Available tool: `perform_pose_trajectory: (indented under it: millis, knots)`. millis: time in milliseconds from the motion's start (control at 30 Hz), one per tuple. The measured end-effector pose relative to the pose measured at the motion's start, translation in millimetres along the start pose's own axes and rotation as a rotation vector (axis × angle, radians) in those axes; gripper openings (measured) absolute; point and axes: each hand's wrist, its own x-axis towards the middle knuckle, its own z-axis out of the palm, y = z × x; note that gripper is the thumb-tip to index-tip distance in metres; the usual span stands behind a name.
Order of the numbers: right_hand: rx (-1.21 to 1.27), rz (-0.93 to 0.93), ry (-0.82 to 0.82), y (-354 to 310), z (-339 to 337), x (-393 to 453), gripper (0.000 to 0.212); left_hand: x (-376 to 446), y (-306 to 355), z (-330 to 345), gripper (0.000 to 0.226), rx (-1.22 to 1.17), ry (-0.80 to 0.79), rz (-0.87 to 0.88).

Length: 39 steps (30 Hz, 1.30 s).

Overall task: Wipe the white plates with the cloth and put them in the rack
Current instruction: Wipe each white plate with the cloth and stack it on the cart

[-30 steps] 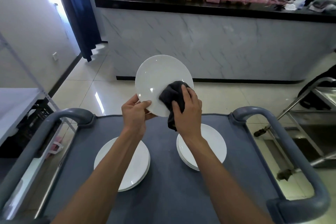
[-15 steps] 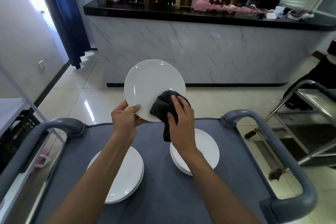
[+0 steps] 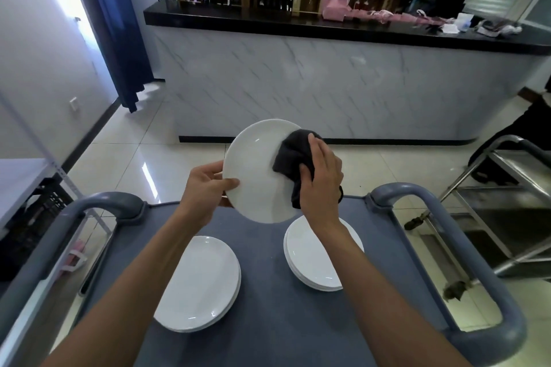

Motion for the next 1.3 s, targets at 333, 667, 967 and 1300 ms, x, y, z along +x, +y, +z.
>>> perform_pose_trajectory:
  millis: [333,667,967,1300]
  knots:
    - [0.065,-0.075,-0.036,-6.9,2.8,-0.2,0.056,9.2,-2.8,-15.1,0.042,0.138,-0.066,0.09]
    - [0.35,0.135,-0.018,-17.7,-15.9,-14.8,0.059,8.5,-18.9,-12.3,0.042,0.444,0.076,0.449]
    - [0.467,0.224,-0.047,-21.1,-26.0,-26.2,0.062,10.1,-26.0,-14.9,0.035,0.726,0.18,0.683]
    - [0.431,0.117,-0.085,-16.7,-33.3,-46.2,0.056,3.8,-29.9,-27.1,0.03,0.861,0.146,0.786]
